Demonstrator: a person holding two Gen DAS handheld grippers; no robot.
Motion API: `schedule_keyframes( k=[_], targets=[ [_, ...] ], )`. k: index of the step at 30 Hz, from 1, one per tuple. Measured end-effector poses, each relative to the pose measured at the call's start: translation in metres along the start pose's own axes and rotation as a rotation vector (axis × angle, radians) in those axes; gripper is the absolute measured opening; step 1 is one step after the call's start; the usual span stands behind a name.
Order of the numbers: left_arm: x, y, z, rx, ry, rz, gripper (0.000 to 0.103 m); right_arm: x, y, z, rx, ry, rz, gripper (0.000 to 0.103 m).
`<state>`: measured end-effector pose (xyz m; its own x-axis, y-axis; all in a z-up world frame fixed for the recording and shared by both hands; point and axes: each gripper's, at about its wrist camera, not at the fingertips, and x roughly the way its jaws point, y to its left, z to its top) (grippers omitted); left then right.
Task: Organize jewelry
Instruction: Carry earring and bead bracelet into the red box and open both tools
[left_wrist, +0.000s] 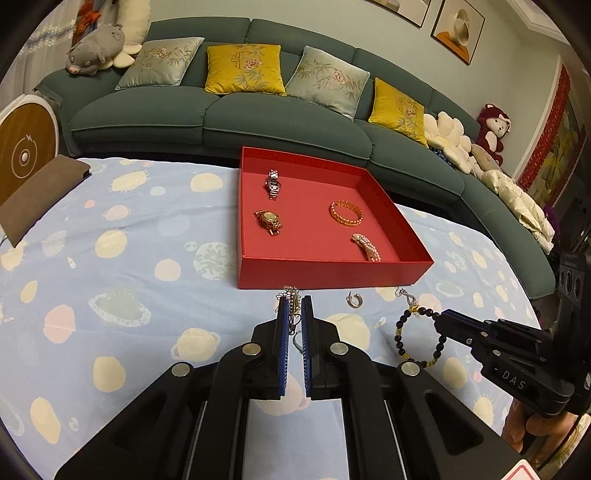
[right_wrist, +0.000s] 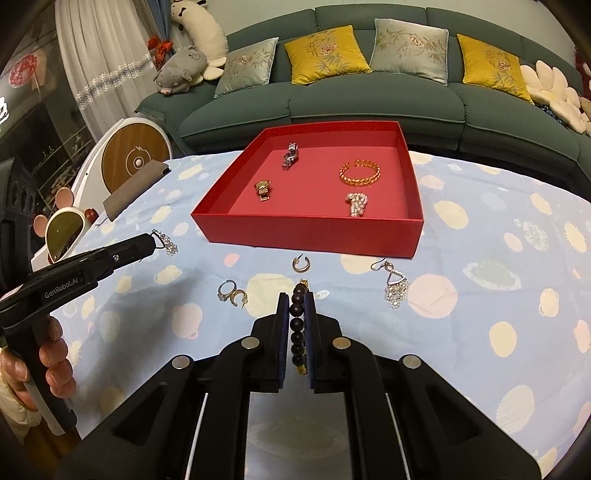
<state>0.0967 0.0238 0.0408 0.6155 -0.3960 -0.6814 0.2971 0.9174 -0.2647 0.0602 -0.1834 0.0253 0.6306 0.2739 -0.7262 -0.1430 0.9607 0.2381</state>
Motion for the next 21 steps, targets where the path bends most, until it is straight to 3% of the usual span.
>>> schedule_keyframes(
  k=[11,21],
  targets=[
    [0.010,-0.015,0.029,0.046,-0.036,0.014,0.005,-0.036,-0.039,0.038,0.085,-0.146,-0.073,0.007],
    [0.027,-0.023,0.079,0.123,-0.085,0.045,0.005,-0.024,-0.043,0.091,0.094,-0.220,-0.079,0.007]
  ],
)
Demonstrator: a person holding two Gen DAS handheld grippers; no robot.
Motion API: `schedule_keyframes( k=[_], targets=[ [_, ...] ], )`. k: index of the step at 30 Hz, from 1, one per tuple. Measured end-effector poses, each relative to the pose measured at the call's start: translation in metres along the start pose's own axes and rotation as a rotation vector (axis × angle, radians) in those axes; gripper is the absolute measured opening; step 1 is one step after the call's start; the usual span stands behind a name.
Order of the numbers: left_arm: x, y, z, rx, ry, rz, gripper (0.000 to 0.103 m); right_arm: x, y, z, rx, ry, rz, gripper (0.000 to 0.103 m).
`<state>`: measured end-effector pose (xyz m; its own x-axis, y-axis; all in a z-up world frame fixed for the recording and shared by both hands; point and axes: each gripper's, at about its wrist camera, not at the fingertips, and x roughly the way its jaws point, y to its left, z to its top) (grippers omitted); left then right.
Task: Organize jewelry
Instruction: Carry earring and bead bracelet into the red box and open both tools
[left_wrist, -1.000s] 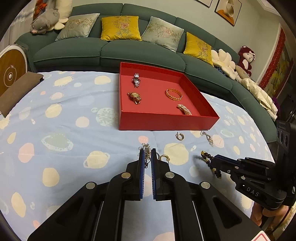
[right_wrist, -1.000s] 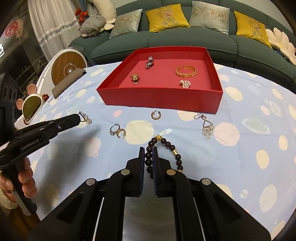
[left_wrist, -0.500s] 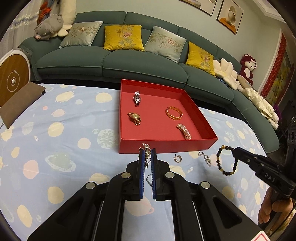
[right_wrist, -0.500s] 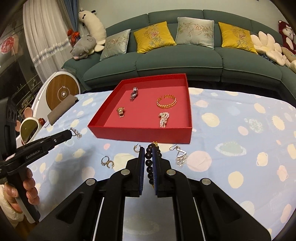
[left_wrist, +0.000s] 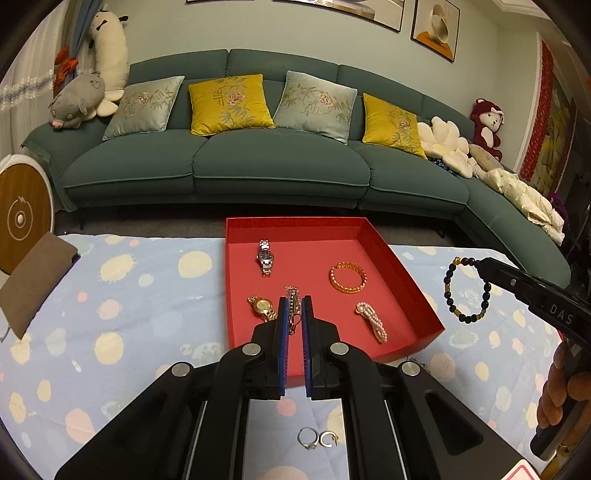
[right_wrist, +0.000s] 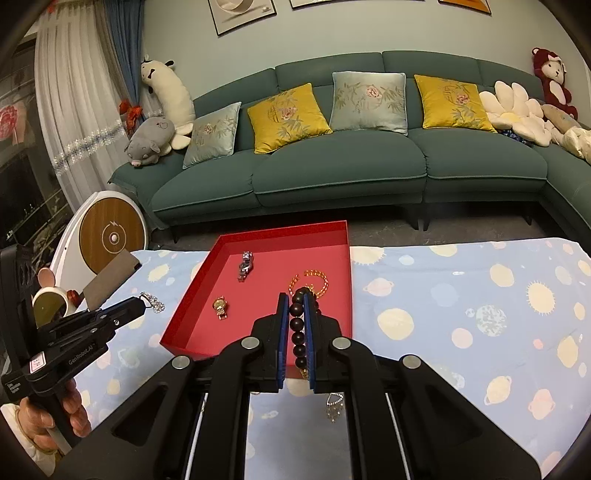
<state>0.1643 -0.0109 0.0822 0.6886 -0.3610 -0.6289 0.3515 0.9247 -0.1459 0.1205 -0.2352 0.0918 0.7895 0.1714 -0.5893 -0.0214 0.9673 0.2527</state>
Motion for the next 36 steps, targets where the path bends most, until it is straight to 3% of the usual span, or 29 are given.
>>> schedule_keyframes(
  k=[13,22,24,25,26,27,30,34,36],
  targets=[
    [0.072,0.028,0.043,-0.050,0.044,0.083,0.005,0.088,0.017,0.023,0.066,0.086,0.073,0.007],
    [0.114,0.040,0.042,-0.094,0.109,0.122,0.006,0.138,0.027,0.017,0.068,0.160,0.096,0.008],
    [0.117,0.043,0.041,-0.111,0.123,0.115,0.013,0.143,0.029,0.015,0.073,0.163,0.120,0.013],
    [0.119,0.044,0.041,-0.123,0.129,0.121,0.028,0.144,0.030,0.014,0.074,0.163,0.123,0.017],
    [0.118,0.046,0.041,-0.134,0.125,0.126,0.037,0.143,0.031,0.014,0.074,0.156,0.121,0.030],
    [0.114,0.048,0.041,-0.143,0.112,0.128,0.038,0.139,0.031,0.014,0.077,0.138,0.118,0.039],
    [0.099,0.050,0.040,-0.142,0.088,0.125,0.040,0.120,0.030,0.016,0.088,0.103,0.132,0.039],
    [0.065,0.051,0.034,-0.144,0.058,0.124,0.054,0.086,0.026,0.017,0.058,0.086,0.114,0.039],
    [0.046,0.051,0.027,-0.147,0.054,0.119,0.055,0.065,0.023,0.013,0.034,0.085,0.093,0.039]
  ],
)
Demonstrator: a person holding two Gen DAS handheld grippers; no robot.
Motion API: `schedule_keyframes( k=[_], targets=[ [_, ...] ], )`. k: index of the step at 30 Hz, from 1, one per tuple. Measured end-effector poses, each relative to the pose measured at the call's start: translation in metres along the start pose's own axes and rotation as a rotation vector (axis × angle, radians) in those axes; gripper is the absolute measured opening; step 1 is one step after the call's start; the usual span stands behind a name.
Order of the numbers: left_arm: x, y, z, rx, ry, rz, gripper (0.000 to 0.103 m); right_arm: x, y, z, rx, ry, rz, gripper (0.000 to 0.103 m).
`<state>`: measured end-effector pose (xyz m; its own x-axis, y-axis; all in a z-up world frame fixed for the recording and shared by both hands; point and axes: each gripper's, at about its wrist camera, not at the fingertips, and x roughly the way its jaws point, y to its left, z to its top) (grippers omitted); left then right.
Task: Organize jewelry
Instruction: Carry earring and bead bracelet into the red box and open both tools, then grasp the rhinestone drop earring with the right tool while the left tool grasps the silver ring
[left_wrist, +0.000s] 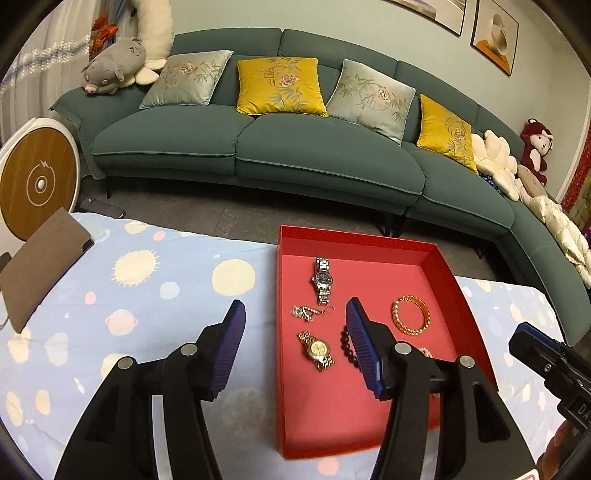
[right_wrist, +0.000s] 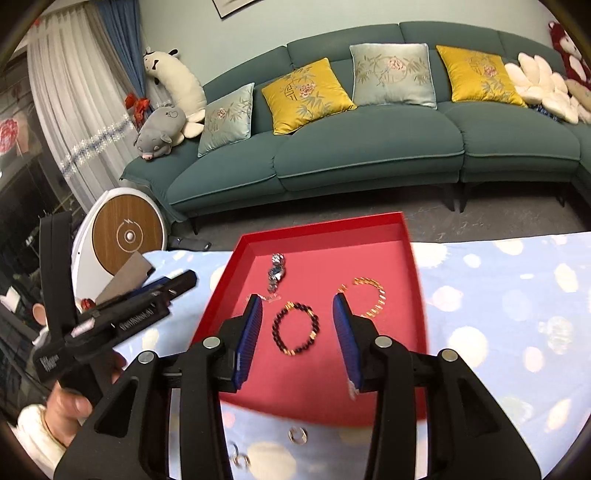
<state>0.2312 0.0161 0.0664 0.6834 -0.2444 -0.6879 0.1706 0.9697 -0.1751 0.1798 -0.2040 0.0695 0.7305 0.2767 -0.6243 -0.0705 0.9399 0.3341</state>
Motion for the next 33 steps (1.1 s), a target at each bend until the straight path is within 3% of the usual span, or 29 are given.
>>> schedule_keyframes(
  k=[6,11,17,33],
  targets=[
    [-0.040,0.007,-0.036,-0.023,0.060,-0.009,0.057,-0.057,-0.009,-0.035,-0.023,0.023,-0.072,0.039],
    [-0.059,0.002,-0.074,-0.027,0.070,0.001,0.057,-0.075,-0.025,-0.071,0.041,0.054,-0.109,0.039],
    [-0.055,-0.012,-0.101,-0.008,0.124,-0.040,0.057,-0.051,-0.036,-0.094,0.042,0.112,-0.146,0.039],
    [-0.017,-0.038,-0.135,0.109,0.250,-0.066,0.060,0.013,-0.053,-0.112,0.011,0.201,-0.194,0.039]
  ],
)
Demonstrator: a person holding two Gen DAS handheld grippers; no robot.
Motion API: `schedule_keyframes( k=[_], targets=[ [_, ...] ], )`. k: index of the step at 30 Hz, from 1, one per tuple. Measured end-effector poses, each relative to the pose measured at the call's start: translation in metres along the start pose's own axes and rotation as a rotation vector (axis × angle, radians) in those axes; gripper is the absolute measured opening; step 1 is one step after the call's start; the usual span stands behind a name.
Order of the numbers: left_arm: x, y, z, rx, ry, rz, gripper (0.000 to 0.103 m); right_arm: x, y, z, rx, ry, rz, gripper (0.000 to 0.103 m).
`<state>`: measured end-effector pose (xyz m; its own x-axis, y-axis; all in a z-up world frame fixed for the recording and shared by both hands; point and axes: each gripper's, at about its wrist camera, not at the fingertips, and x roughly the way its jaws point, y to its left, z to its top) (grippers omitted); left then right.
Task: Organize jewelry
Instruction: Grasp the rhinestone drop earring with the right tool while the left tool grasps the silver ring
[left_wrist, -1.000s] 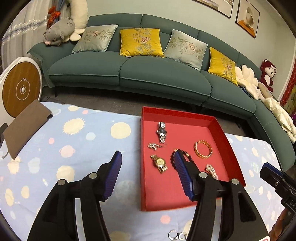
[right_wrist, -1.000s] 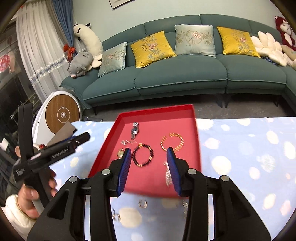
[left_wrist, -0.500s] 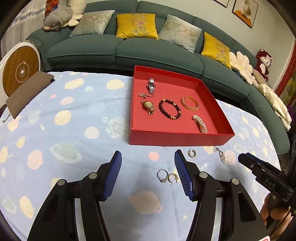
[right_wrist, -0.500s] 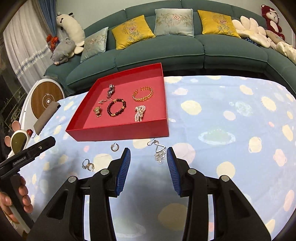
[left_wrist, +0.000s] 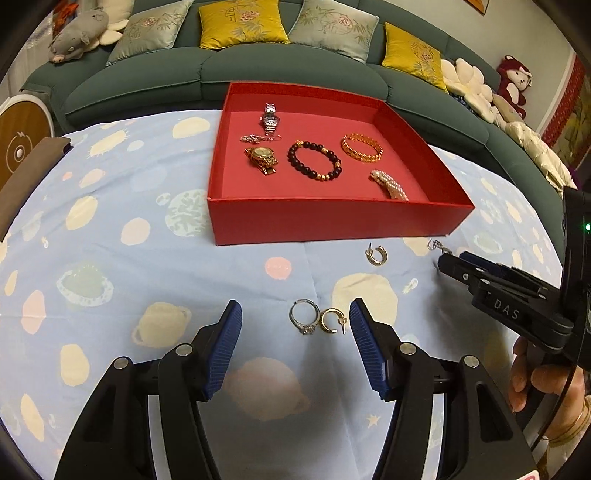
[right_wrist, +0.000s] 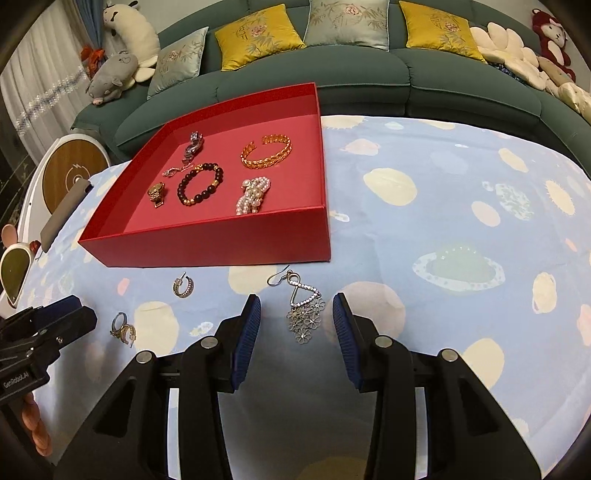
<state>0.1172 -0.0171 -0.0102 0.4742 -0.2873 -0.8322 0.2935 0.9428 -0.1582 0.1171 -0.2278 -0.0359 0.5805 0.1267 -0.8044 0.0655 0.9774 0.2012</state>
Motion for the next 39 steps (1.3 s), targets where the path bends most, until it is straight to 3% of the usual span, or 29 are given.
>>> schedule_keyframes(
  k=[5,12,24,29,36,39],
  targets=[
    [0.004,-0.006,-0.005,0.036,0.008,0.007,0.061,0.004,0.011,-0.002,-0.064,-0.003,-0.018,0.039],
    [0.008,0.003,-0.009,0.019,0.019,0.020,0.061,0.006,0.019,-0.003,-0.113,-0.008,-0.057,0.018],
    [0.014,0.004,-0.010,0.045,-0.003,0.063,0.061,0.001,0.024,-0.009,-0.128,0.006,-0.037,0.016],
    [0.015,0.000,-0.014,0.094,-0.023,0.090,0.046,-0.002,0.020,-0.010,-0.120,0.012,-0.023,0.016],
    [0.020,-0.006,-0.013,0.141,-0.073,0.128,0.038,-0.004,0.019,-0.011,-0.109,0.015,-0.014,0.016],
    [0.021,-0.010,-0.012,0.164,-0.091,0.129,0.022,-0.004,0.021,-0.010,-0.110,0.012,-0.011,0.016]
  ],
)
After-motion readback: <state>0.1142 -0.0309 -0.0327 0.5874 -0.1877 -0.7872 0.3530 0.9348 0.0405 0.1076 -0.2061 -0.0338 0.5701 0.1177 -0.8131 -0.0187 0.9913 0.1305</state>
